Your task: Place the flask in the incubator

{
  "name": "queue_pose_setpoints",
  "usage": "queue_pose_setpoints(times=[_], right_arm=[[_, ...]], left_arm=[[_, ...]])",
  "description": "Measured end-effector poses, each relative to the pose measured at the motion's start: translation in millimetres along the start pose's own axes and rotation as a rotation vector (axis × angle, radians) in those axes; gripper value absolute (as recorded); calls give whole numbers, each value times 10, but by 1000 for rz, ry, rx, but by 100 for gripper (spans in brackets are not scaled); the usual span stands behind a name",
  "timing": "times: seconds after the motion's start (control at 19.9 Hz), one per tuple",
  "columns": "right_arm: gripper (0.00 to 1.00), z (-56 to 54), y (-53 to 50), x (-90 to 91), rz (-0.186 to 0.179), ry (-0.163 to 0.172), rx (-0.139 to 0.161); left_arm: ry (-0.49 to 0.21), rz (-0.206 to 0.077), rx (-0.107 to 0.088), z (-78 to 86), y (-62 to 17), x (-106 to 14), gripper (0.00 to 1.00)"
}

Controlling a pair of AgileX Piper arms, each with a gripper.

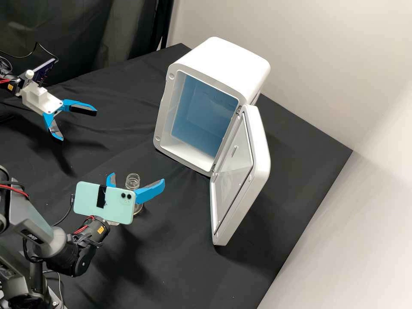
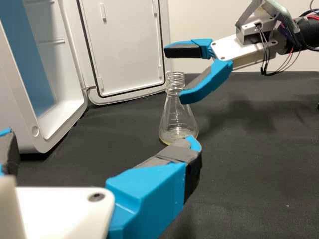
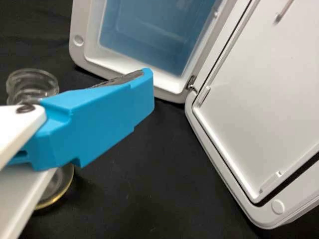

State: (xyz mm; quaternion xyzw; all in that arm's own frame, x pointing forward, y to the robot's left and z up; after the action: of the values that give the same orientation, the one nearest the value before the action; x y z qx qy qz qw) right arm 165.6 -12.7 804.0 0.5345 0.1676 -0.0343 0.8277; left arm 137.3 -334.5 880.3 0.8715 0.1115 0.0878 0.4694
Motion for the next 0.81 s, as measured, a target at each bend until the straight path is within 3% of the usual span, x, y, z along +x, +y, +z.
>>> queue_pose_setpoints(times=[0.1, 0.2, 0.4, 0.5, 0.7, 0.81], right_arm=[[100, 4, -41, -36, -48, 31, -9], [100, 0, -92, -69, -104, 68, 10], [100, 81, -234, -95, -199, 86, 95], [100, 110, -284, -97, -225, 88, 131], [100, 110, -370, -72, -277, 106, 242], [100, 74, -389, -40, -292, 124, 260]], left_arm=[[0, 0, 0, 0, 0, 0, 100], [0, 0, 0, 0, 0, 0, 100], [-4, -2, 2, 4, -2, 0, 100], [-5, -3, 2, 5, -3, 0, 100], [-5, -3, 2, 5, -3, 0, 100], [-5, -3, 2, 5, -3, 0, 100]])
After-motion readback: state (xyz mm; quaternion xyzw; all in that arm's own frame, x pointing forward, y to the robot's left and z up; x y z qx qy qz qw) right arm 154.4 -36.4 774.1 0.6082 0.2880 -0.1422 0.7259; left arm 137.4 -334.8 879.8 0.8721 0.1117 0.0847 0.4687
